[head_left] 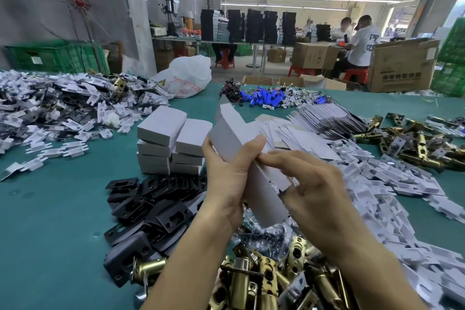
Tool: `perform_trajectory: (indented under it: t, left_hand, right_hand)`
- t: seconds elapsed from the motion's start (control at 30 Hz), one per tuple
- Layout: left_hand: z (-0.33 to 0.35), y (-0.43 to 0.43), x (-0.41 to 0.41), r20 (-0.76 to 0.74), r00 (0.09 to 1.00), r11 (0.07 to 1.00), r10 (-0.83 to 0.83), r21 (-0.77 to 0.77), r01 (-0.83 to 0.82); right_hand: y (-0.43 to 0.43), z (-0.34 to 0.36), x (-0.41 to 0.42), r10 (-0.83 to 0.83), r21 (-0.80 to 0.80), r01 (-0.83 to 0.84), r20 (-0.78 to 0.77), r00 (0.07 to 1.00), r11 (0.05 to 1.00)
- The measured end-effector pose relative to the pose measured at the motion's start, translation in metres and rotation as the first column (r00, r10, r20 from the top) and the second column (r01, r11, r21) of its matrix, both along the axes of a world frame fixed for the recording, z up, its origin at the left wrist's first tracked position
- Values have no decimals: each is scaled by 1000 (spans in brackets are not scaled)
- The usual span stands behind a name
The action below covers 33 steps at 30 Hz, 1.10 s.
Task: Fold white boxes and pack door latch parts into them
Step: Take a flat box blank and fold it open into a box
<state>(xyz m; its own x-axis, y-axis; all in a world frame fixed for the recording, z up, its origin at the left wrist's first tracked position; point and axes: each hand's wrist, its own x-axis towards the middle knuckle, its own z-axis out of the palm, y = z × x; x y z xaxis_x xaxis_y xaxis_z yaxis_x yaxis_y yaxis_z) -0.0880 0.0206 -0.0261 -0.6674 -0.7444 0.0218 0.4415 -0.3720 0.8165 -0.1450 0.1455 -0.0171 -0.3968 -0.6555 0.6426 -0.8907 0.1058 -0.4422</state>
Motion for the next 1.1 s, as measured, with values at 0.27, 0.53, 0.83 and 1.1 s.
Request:
perform_trajectory:
  t: [0.27, 0.53, 0.83, 1.1]
  left_hand:
    - [-9, 8, 7, 234, 958, 721, 165, -691, 44]
    - [-14, 10, 6, 204, 979, 688, 9, -712, 141]
    - [-23, 6, 2, 282, 956, 580, 84, -794, 183]
    - [-22, 8, 2, 271, 961, 505, 57, -838, 207]
  right_hand:
    - [25, 18, -21, 18, -63, 3, 326, 945, 998]
    - [8, 7, -10, 155, -209, -79, 376, 914, 975]
    - [16, 2, -27, 93, -49, -80, 449, 889, 996]
    - [24, 7, -34, 115, -85, -87, 427, 897, 993]
